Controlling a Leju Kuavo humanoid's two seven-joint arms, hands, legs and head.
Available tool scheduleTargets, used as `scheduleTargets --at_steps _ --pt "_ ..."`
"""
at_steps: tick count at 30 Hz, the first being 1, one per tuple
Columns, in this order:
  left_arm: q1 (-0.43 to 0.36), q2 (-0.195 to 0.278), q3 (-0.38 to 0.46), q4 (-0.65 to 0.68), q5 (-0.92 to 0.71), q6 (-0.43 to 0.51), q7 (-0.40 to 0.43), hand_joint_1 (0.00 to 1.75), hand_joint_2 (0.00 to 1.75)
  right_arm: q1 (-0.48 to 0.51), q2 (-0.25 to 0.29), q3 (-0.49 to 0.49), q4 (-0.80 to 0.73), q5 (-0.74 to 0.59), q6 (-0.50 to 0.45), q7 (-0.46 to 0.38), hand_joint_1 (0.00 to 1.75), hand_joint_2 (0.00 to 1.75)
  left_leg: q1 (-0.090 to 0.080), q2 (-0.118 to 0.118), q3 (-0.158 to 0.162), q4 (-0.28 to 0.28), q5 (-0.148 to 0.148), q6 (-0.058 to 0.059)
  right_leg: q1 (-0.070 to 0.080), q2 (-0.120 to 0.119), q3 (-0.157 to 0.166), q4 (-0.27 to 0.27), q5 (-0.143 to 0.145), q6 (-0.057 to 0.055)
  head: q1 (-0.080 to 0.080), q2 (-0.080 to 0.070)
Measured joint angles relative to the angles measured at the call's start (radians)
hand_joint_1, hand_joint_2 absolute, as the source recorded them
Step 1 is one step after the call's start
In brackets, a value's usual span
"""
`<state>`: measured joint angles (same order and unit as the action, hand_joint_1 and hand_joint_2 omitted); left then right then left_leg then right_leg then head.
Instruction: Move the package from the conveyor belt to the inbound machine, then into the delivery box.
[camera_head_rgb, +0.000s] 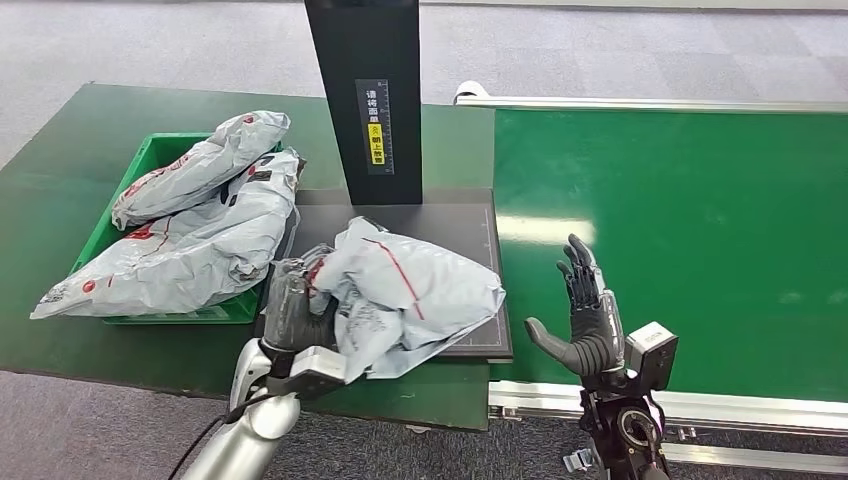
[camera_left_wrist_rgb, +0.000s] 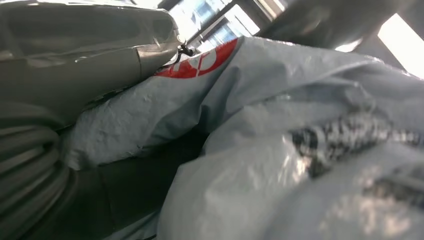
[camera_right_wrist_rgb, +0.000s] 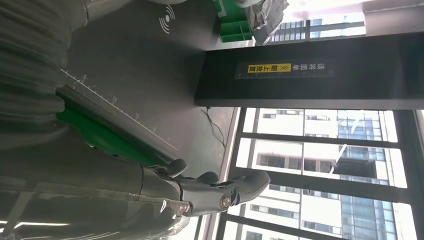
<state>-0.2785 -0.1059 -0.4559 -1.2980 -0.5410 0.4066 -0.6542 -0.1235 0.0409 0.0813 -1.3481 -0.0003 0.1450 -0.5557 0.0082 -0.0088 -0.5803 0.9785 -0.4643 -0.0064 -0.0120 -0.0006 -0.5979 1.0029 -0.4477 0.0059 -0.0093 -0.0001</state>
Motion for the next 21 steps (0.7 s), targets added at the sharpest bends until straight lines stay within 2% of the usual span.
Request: scheduleTargets --at_steps 3,6,9,13,17,19,21 --pt "0.034 0.007 -0.014 -0.136 0.048 0.017 -0.040 1.75 1.75 0.000 -0.004 0.000 0.001 -0.007 -0.006 -0.001 0.00 1.75 0.000 0.000 0.000 0.000 0.000 0.000 0.000 0.000 0.000 0.000 0.000 0.000 0.000 0.000" --pt "0.037 0.022 -0.021 -0.244 -0.018 0.161 -0.025 1.75 1.75 0.000 -0.005 0.000 0.003 -0.009 -0.009 -0.002 0.00 1.75 0.000 0.000 0.000 0.000 0.000 0.000 0.000 0.000 0.000 0.000 0.000 0.000 0.000 0.000" --pt "-0.017 0.046 0.006 -0.306 -0.106 0.257 0.026 1.75 1.75 -0.001 -0.005 0.003 0.010 -0.007 -0.011 -0.004 0.00 1.75 0.000 -0.001 0.000 0.000 0.000 0.000 0.000 -0.001 0.001 0.000 0.000 0.000 0.000 0.000" --pt "-0.078 0.050 0.081 -0.338 -0.236 0.261 0.013 1.75 1.75 -0.007 -0.005 0.012 0.024 -0.005 -0.015 -0.009 0.00 1.75 0.000 -0.001 0.001 0.000 0.001 0.000 0.000 -0.001 0.001 0.000 0.000 0.000 0.000 0.000" --pt "-0.115 0.014 0.173 -0.359 -0.340 0.261 -0.030 1.75 1.75 -0.011 -0.005 0.019 0.038 -0.006 -0.019 -0.015 0.00 1.75 0.000 -0.001 0.001 0.000 0.001 0.000 0.000 0.000 0.001 0.000 0.000 0.000 0.000 0.000" --pt "-0.142 0.003 0.203 -0.357 -0.382 0.261 -0.004 1.75 1.75 -0.010 -0.006 0.021 0.042 -0.006 -0.022 -0.016 0.00 1.75 0.000 -0.001 0.000 0.000 0.001 0.000 0.000 -0.001 0.000 0.000 0.000 0.000 0.000 0.000" --pt "-0.185 0.000 0.220 -0.332 -0.462 0.261 0.075 1.75 1.75 -0.010 -0.006 0.022 0.043 -0.006 -0.024 -0.016 0.00 1.75 0.000 -0.001 0.000 0.000 0.001 0.000 0.000 -0.001 0.000 0.000 0.000 0.000 0.000 0.000"
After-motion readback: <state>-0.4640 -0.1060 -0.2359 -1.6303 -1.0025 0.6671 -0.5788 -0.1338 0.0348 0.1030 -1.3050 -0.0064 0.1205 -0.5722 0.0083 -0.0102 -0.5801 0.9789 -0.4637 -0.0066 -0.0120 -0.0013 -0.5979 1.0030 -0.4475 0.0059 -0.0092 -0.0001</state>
